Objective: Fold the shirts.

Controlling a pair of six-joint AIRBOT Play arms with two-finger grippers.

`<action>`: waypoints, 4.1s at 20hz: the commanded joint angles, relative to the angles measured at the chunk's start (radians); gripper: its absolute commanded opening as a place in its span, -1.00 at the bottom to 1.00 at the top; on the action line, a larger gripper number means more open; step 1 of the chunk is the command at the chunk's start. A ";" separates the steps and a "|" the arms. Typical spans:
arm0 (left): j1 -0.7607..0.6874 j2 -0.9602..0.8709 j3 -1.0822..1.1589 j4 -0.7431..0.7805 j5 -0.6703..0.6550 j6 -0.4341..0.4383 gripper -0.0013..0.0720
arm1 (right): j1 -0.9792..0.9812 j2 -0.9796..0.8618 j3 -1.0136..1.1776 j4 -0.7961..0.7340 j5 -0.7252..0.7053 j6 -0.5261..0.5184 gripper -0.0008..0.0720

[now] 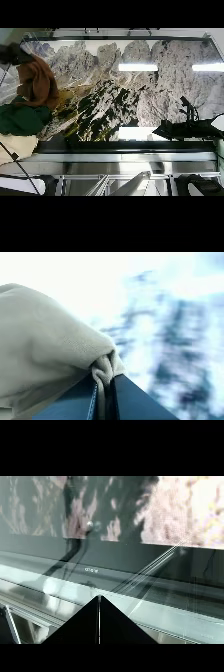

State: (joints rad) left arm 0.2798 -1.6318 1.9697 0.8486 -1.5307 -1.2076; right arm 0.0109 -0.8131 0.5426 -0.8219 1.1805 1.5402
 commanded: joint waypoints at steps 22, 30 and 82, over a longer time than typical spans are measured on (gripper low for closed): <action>-0.562 0.241 -0.377 0.178 -0.047 -0.168 -0.08 | -0.036 0.000 0.001 -0.008 -0.003 -0.109 0.26; -0.492 0.237 -0.887 0.133 0.264 -0.095 -0.08 | -0.032 -0.161 0.001 0.005 -0.048 -0.256 0.26; -0.196 0.103 -1.011 -0.054 0.039 0.152 -0.03 | 0.072 -0.787 0.303 0.320 -0.172 -0.398 0.72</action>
State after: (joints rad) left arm 0.0105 -1.4937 0.9627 0.7845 -1.4792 -1.0550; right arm 0.0826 -1.5036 0.8322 -0.5335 1.0504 1.1450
